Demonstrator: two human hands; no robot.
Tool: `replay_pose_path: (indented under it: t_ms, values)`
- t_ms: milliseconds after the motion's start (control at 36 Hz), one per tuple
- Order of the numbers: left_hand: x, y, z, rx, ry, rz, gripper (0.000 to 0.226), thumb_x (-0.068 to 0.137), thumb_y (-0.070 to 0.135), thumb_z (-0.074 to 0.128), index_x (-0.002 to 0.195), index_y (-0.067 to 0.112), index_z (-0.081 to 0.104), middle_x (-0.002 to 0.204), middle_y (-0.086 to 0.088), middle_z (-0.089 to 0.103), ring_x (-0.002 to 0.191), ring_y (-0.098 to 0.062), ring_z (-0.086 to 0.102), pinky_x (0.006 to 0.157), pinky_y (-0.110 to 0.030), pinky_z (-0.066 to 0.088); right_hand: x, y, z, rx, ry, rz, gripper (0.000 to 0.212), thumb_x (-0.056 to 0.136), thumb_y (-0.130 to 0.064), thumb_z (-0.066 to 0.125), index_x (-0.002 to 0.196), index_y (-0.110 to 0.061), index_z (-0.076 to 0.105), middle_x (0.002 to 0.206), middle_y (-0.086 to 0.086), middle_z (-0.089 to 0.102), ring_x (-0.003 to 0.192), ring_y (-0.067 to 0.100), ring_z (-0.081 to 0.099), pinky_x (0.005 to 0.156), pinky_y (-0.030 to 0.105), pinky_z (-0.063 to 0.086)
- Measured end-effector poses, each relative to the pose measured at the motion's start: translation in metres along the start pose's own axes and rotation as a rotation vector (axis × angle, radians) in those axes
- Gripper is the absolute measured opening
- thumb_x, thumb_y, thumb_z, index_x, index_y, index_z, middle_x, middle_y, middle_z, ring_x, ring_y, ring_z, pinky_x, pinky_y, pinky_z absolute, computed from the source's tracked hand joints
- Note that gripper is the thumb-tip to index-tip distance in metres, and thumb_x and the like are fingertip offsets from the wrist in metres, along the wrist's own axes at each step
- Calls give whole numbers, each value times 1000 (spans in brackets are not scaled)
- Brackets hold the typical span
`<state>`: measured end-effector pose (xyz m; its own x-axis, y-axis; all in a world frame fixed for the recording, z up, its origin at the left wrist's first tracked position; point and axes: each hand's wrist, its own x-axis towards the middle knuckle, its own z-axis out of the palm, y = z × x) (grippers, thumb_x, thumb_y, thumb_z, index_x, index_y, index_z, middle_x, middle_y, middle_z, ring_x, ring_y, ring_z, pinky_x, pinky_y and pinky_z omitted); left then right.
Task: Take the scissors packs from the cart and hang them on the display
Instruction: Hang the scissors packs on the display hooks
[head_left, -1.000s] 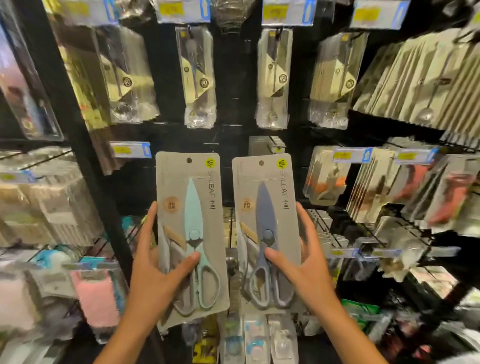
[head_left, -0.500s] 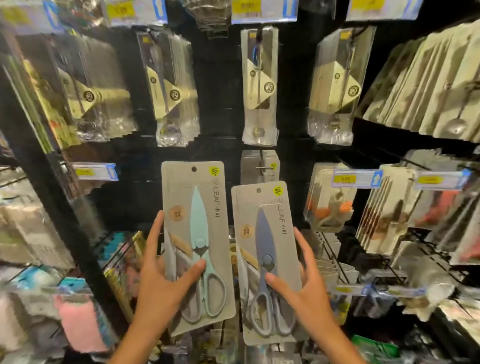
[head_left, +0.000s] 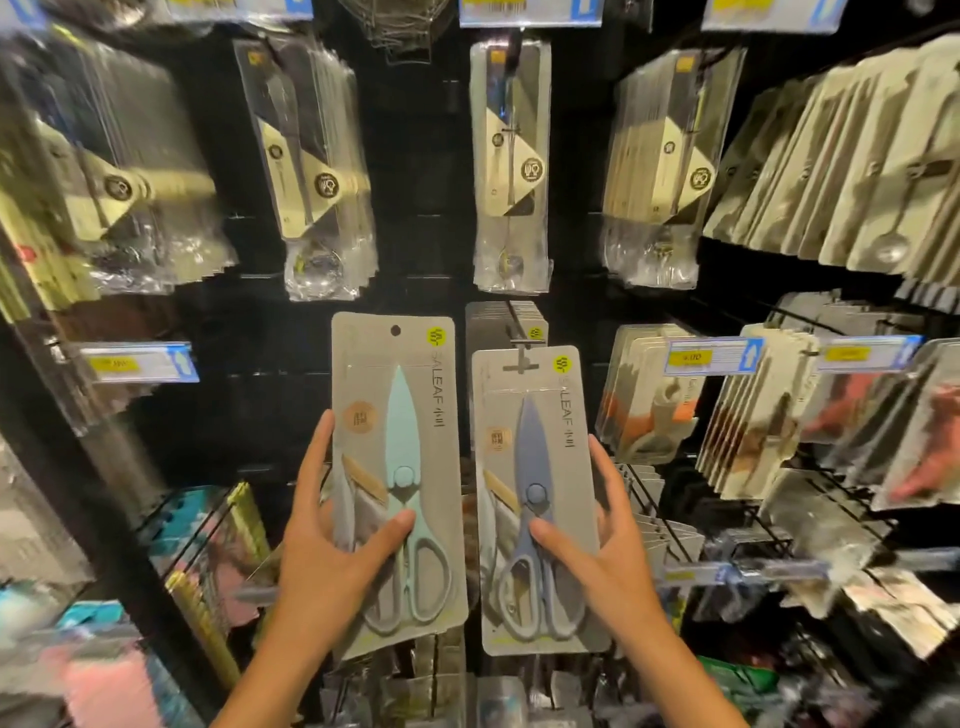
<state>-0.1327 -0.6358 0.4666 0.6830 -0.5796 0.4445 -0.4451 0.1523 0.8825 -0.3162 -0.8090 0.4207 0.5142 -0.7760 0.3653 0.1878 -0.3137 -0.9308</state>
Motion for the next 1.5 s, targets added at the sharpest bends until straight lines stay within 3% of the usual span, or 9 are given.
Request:
replay_pose_path:
  t_ms: [56, 167, 333, 472, 639, 778, 861, 1139, 1500]
  values:
    - [3, 0, 0, -1, -1, 14, 110, 76, 15, 87, 151, 64, 24, 156, 25, 42, 134, -23, 57, 105, -44, 54, 3, 0, -2, 0, -4, -2, 93, 84, -15, 81, 152, -51, 28, 147, -18, 54, 124, 13, 63, 99, 46, 57]
    - [6, -5, 0, -61, -11, 32, 110, 75, 14, 85, 152, 62, 24, 156, 17, 46, 130, -23, 61, 99, -30, 56, 8, 3, -3, -16, -2, -2, 94, 84, -12, 80, 153, -48, 28, 143, -22, 56, 123, 12, 64, 97, 44, 58]
    - [11, -8, 4, -77, -16, 35, 110, 76, 13, 85, 152, 63, 24, 156, 16, 47, 129, -19, 63, 102, -47, 56, 13, 4, -1, -29, -8, -14, 94, 85, -12, 80, 153, -50, 27, 148, -25, 50, 126, 9, 62, 101, 44, 56]
    - [11, -12, 6, -115, -25, 54, 108, 77, 8, 84, 153, 59, 26, 156, 21, 46, 133, -14, 59, 100, -31, 55, 19, 6, 1, -35, -1, -17, 93, 87, -14, 80, 153, -53, 27, 154, -20, 44, 128, 8, 60, 103, 43, 55]
    - [15, -12, 8, -115, -13, 61, 109, 76, 9, 85, 155, 56, 25, 150, 27, 50, 129, -18, 62, 98, -24, 55, 27, 17, 3, -63, -8, -13, 90, 89, -9, 75, 155, -44, 24, 141, -42, 46, 129, 0, 57, 107, 42, 52]
    - [18, -12, 8, -96, 5, 76, 109, 77, 8, 85, 155, 55, 25, 152, 22, 49, 128, -19, 63, 98, -25, 56, 39, 28, 5, -204, -3, -26, 89, 94, -30, 71, 152, -63, 12, 162, -23, 30, 142, 7, 44, 113, 48, 46]
    - [20, -8, 9, -112, 23, 81, 108, 77, 3, 82, 158, 45, 25, 140, 42, 50, 123, -3, 63, 89, -14, 56, 46, 35, 7, -348, 3, -39, 90, 96, -39, 66, 151, -64, -1, 164, -19, 27, 142, 12, 45, 112, 47, 47]
    - [27, 1, 7, -92, 51, 103, 105, 78, -3, 80, 159, 35, 25, 122, 62, 44, 115, 24, 54, 83, 1, 48, 94, 63, 19, -644, 10, -50, 93, 100, -49, 54, 148, -58, -25, 165, 0, 30, 117, 31, 66, 88, 52, 59]
    - [33, 3, 4, -97, 24, 109, 107, 80, -2, 80, 159, 41, 23, 128, 48, 54, 114, 4, 67, 82, -12, 57, 137, 82, 30, -714, 64, 6, 96, 101, -46, 55, 146, -59, -28, 151, 12, 49, 112, 40, 67, 89, 64, 54]
